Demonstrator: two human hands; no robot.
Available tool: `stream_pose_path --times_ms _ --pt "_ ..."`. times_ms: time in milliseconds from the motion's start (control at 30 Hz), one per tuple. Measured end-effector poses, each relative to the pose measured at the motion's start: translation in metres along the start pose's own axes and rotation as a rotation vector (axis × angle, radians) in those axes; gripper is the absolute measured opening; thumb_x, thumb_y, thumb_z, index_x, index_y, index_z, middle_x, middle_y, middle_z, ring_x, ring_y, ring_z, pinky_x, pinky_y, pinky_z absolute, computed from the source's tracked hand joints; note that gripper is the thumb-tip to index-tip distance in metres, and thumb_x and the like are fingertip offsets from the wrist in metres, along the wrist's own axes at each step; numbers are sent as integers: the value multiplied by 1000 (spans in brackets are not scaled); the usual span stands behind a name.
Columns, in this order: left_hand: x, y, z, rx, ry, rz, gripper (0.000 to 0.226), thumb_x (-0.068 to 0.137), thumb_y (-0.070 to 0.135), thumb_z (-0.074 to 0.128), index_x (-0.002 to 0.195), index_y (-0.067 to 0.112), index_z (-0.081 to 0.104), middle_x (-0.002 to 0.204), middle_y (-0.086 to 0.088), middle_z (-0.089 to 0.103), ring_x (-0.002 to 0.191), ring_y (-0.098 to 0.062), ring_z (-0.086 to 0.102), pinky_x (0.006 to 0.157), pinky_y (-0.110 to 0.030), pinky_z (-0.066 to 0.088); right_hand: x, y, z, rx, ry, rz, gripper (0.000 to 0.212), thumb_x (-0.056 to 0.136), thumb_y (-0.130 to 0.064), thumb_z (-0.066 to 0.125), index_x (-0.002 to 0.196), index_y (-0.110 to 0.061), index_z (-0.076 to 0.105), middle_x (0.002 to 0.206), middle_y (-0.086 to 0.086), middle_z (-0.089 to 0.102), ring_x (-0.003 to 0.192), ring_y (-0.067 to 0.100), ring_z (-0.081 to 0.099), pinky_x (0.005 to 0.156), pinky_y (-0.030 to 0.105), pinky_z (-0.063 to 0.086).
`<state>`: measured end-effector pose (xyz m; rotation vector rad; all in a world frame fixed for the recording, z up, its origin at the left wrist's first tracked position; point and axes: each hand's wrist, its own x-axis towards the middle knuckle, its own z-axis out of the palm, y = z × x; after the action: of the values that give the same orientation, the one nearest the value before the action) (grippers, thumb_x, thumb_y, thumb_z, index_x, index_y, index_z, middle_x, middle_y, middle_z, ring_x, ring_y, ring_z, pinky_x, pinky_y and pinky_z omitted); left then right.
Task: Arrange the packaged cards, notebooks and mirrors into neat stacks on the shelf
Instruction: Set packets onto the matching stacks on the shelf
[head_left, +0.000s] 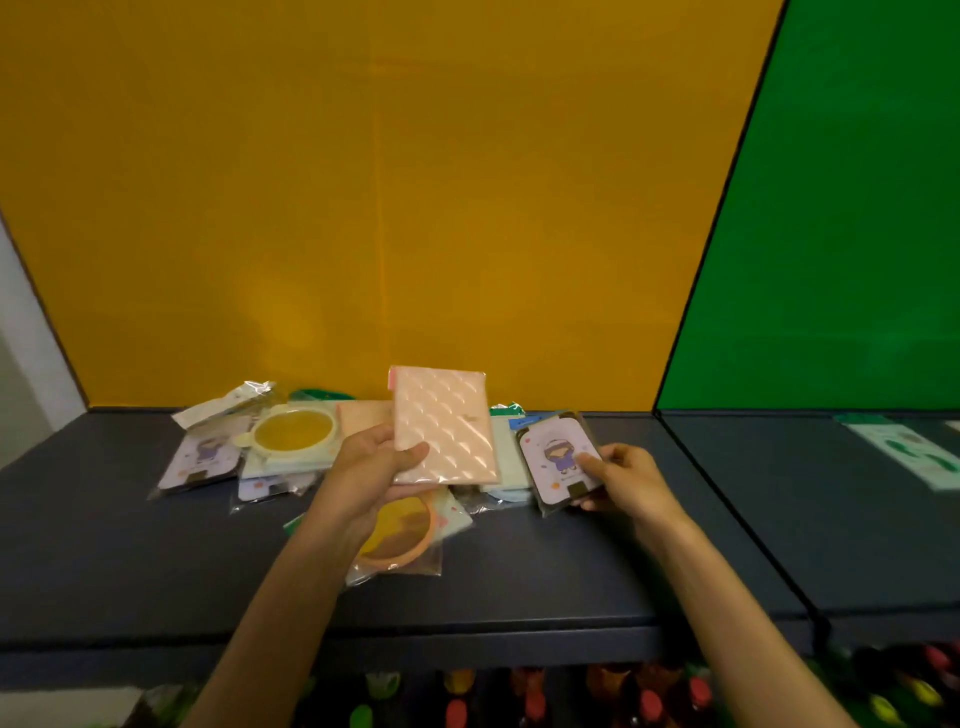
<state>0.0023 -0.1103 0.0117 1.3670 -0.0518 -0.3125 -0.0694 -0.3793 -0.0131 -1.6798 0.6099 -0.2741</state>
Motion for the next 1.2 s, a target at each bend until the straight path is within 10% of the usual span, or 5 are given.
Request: stream_pose_path --times_ms 567,1200 --pt "-39 -50 192 91 -297 -62 21 97 11 60 118 9 61 110 -11 70 99 -22 67 61 -26 61 -68 51 -205 244 276 -15 18 101 -12 53 109 1 63 97 17 74 81 24 73 57 28 59" --pt "-133 -117 420 45 -37 29 23 98 10 58 120 6 63 112 -9 70 99 -19 67 64 -22 59 -74 139 -444 239 -18 -57 25 98 2 53 121 -5 61 107 11 75 93 20 74 65 21 57"
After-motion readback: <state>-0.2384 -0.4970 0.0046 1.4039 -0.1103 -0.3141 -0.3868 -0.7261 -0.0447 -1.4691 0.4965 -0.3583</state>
